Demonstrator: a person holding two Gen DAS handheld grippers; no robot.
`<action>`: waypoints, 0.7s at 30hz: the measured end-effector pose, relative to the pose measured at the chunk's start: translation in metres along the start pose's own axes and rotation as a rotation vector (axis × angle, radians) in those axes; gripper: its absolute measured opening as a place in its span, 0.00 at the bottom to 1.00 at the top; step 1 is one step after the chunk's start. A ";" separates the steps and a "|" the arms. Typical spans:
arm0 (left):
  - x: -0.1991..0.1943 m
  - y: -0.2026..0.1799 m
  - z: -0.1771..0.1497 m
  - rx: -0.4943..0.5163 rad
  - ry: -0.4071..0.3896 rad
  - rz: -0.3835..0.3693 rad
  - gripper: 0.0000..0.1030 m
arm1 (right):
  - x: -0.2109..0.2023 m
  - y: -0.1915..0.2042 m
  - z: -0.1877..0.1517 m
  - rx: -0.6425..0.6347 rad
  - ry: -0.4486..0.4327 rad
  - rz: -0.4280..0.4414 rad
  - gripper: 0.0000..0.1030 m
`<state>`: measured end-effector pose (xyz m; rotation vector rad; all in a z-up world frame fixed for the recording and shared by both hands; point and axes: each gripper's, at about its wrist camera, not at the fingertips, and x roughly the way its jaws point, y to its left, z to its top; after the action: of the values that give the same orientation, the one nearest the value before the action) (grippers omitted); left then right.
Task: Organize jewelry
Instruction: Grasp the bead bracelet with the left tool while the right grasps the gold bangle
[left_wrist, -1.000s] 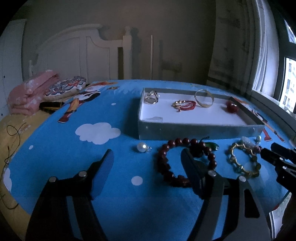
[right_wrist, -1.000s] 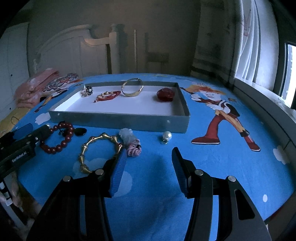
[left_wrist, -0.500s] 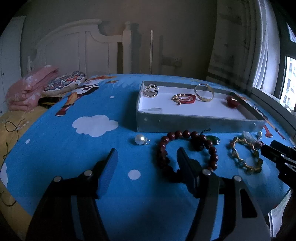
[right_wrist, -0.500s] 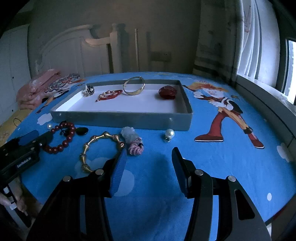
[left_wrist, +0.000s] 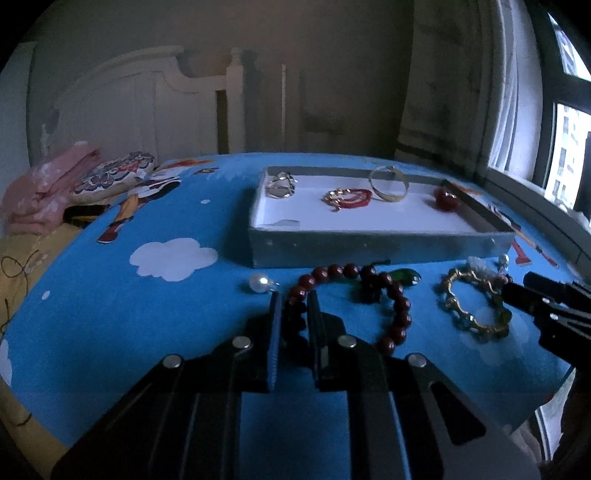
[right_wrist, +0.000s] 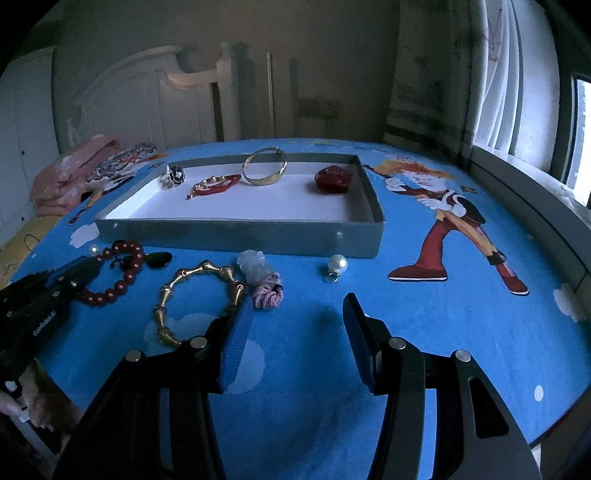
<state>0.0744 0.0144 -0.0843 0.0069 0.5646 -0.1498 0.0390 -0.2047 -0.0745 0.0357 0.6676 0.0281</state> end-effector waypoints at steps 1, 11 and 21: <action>-0.001 0.002 0.001 -0.007 -0.005 0.002 0.13 | -0.002 0.001 0.000 0.001 -0.008 0.010 0.48; -0.021 0.004 0.008 0.013 -0.086 0.030 0.13 | -0.013 0.063 0.002 -0.206 -0.053 0.127 0.45; -0.027 0.005 0.009 0.021 -0.093 0.035 0.13 | 0.011 0.070 0.003 -0.198 0.001 0.157 0.37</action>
<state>0.0573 0.0229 -0.0623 0.0298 0.4698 -0.1213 0.0483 -0.1345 -0.0763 -0.1026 0.6598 0.2447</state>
